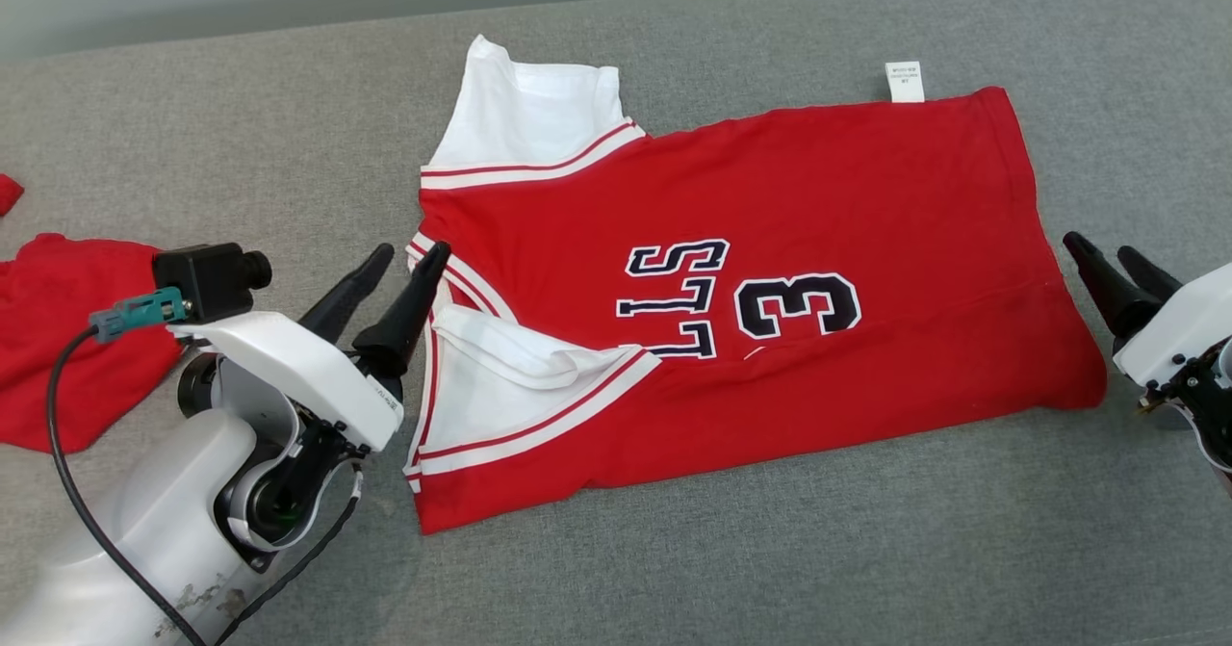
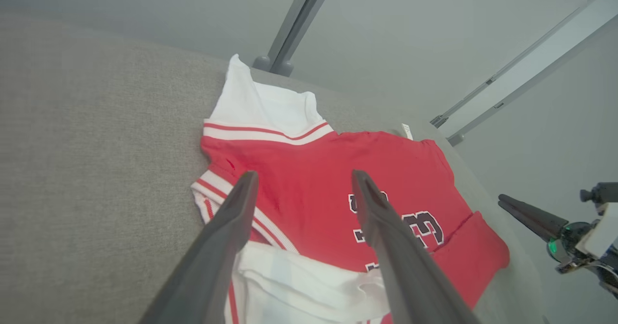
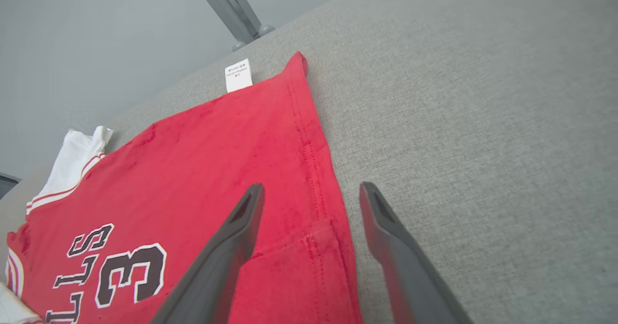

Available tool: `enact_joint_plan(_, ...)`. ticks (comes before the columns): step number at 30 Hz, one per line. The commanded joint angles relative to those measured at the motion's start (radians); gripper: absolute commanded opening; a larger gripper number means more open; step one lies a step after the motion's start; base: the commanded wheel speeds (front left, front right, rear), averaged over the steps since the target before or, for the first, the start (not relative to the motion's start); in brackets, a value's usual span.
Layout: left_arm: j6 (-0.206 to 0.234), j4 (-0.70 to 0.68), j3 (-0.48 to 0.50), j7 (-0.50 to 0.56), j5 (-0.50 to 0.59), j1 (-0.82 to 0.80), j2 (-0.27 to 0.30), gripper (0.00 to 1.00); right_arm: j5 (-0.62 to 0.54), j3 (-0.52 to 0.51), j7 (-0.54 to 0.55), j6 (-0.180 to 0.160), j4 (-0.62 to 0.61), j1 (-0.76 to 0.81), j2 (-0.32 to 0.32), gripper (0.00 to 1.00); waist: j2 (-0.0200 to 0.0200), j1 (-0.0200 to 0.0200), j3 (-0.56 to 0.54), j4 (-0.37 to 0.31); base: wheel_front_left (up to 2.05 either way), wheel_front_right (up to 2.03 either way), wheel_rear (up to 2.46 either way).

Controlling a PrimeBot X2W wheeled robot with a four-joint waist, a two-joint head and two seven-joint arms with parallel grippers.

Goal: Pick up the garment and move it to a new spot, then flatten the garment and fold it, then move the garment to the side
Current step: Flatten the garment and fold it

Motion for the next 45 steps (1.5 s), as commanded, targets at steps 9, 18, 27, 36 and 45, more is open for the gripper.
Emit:
enact_joint_plan(9,0.064,0.058,0.051,-0.14,0.089,0.077,-0.056,1.0,-0.075,0.004,-0.209,0.0,0.015,0.09,0.012,1.0,0.0,0.0,-0.049,-0.001,0.0,0.0,0.0)
enact_joint_plan(18,0.146,0.031,0.143,-0.149,0.31,0.278,-0.149,1.0,-0.222,-0.169,-0.261,0.0,-0.005,0.207,0.072,1.0,0.0,0.0,-0.098,-0.012,0.0,0.0,0.0)
enact_joint_plan(27,0.172,0.049,0.169,-0.149,0.353,0.41,-0.212,1.0,-0.457,-0.443,-0.261,0.0,-0.092,0.362,0.18,1.0,0.0,0.0,-0.124,-0.023,0.0,0.0,0.0)
enact_joint_plan(36,0.256,0.159,0.184,-0.14,0.41,0.393,-0.243,1.0,-0.551,-0.523,-0.261,0.0,-0.128,0.412,0.24,1.0,0.0,0.0,-0.124,-0.034,0.0,0.0,0.0)
enact_joint_plan(45,0.237,0.238,0.197,-0.099,0.355,0.387,-0.275,1.0,-0.545,-0.532,-0.261,0.0,-0.162,0.42,0.246,1.0,0.0,0.0,-0.116,-0.048,0.0,0.0,0.0)
